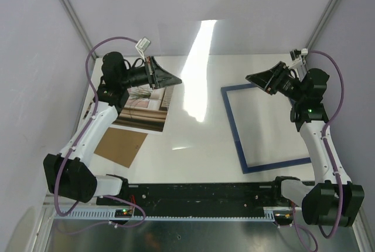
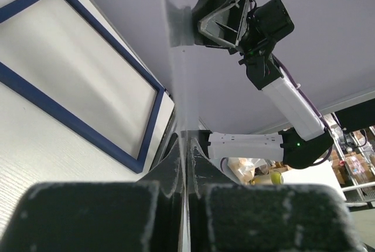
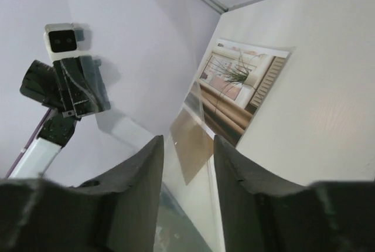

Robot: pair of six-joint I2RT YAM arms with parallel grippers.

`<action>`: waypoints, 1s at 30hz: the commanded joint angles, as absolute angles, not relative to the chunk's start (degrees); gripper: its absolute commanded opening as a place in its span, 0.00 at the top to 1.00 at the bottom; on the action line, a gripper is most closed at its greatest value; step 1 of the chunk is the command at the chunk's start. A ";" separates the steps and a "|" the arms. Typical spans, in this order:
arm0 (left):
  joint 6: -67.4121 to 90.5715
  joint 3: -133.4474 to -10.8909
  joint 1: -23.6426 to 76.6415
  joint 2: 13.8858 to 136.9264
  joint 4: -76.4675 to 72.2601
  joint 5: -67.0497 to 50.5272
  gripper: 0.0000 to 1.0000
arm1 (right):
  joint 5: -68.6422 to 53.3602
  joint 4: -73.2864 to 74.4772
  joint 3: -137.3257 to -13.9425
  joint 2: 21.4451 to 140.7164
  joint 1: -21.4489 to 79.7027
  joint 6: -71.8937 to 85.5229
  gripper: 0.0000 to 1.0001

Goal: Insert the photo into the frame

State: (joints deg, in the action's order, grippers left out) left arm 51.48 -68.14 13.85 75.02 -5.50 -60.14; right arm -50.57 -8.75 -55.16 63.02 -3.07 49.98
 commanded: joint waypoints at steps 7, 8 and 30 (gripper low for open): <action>49.40 -71.74 6.89 76.82 -4.78 -57.18 1.00 | -35.90 11.15 -58.35 63.54 -4.88 34.54 0.22; 48.78 -72.12 6.17 76.86 -3.79 -55.70 1.00 | -33.95 12.83 -58.53 63.72 -4.90 33.62 0.20; 36.75 -87.28 3.49 79.35 17.36 -18.74 1.00 | 5.11 31.33 -55.48 77.93 27.50 21.71 0.26</action>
